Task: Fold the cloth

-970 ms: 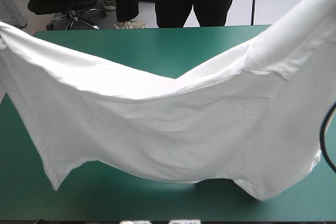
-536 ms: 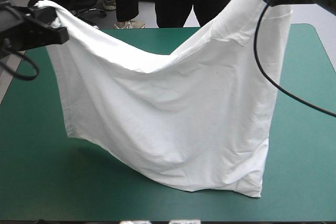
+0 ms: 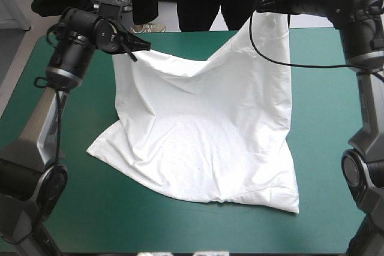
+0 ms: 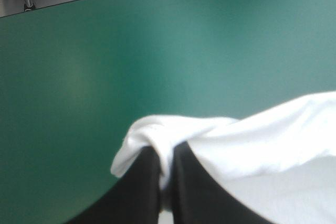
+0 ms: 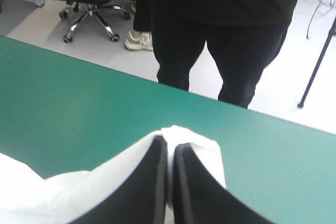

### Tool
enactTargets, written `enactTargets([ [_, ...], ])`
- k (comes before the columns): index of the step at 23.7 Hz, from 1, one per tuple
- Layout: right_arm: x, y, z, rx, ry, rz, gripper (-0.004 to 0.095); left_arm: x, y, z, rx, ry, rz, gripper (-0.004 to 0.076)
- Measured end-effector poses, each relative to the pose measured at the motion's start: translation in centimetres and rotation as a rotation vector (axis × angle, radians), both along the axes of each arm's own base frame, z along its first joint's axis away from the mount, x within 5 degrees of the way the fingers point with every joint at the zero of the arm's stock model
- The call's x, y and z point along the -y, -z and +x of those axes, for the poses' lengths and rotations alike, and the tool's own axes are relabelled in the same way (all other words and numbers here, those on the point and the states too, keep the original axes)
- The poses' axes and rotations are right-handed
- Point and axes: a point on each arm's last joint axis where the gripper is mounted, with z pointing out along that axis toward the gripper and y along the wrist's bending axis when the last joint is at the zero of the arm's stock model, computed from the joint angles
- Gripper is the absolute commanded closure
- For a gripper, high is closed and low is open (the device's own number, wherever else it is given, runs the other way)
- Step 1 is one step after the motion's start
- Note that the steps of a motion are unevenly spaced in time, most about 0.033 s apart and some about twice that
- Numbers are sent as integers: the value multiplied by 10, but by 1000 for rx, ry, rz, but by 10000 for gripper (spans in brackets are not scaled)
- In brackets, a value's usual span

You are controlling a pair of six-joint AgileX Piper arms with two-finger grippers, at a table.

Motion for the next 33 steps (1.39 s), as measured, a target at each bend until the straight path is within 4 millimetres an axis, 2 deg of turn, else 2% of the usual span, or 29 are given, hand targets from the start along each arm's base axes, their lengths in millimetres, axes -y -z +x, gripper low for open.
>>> enactTargets([
  [3, 14, 56, 47, -136, 46, -16, 925, 9, 44, 45, 33, 12, 19, 741],
  [4, 16, 64, 53, -157, 50, -19, 925, 11, 51, 51, 36, 14, 21, 741],
  [5, 19, 80, 61, -211, 50, -22, 923, 14, 66, 62, 30, 19, 26, 741],
  [6, 19, 91, 66, -252, 41, -19, 890, 16, 77, 69, 20, 21, 29, 740],
  [8, 18, 125, 78, -338, 3, -26, 754, 22, 107, 82, -27, 27, 34, 711],
  [10, 18, 141, 81, -370, -19, -34, 559, 23, 118, 87, -48, 27, 31, 642],
  [12, 18, 154, 84, -398, -41, -43, 376, 25, 126, 90, -55, 35, 25, 536],
  [14, 18, 166, 86, -421, -67, -28, 153, 27, 130, 93, -53, 55, 25, 371],
  [15, 20, 170, 87, -428, -78, -10, 113, 28, 131, 94, -43, 73, 28, 290],
  [17, 26, 174, 89, -429, -86, 31, 129, 29, 130, 95, -29, 90, 24, 220],
  [20, 43, 171, 89, -417, -90, 79, 158, 25, 129, 96, -33, 83, 11, 207],
  [23, 60, 157, 81, -404, -100, 114, 187, 13, 118, 90, -51, 64, 5, 207],
  [25, 72, 139, 70, -389, -99, 115, 189, 5, 100, 81, -49, 54, 7, 207],
  [27, 79, 119, 54, -368, -90, 106, 189, -2, 71, 65, -19, 51, 6, 207],
  [28, 81, 97, 33, -350, -76, 82, 189, -10, 38, 44, 12, 50, 3, 207],
  [29, 80, 81, 18, -332, -66, 67, 194, -13, 23, 31, 21, 50, -4, 207],
  [30, 79, 62, -10, -317, -47, 51, 196, -19, -4, 6, 29, 48, -18, 207],
  [31, 78, 56, -22, -312, -43, 50, 197, -22, -13, -3, 30, 48, -23, 207],
  [32, 74, 49, -49, -316, -40, 39, 197, -28, -32, -26, 35, 48, -32, 207],
  [33, 71, 47, -61, -318, -39, 29, 196, -30, -39, -35, 36, 48, -38, 207],
])
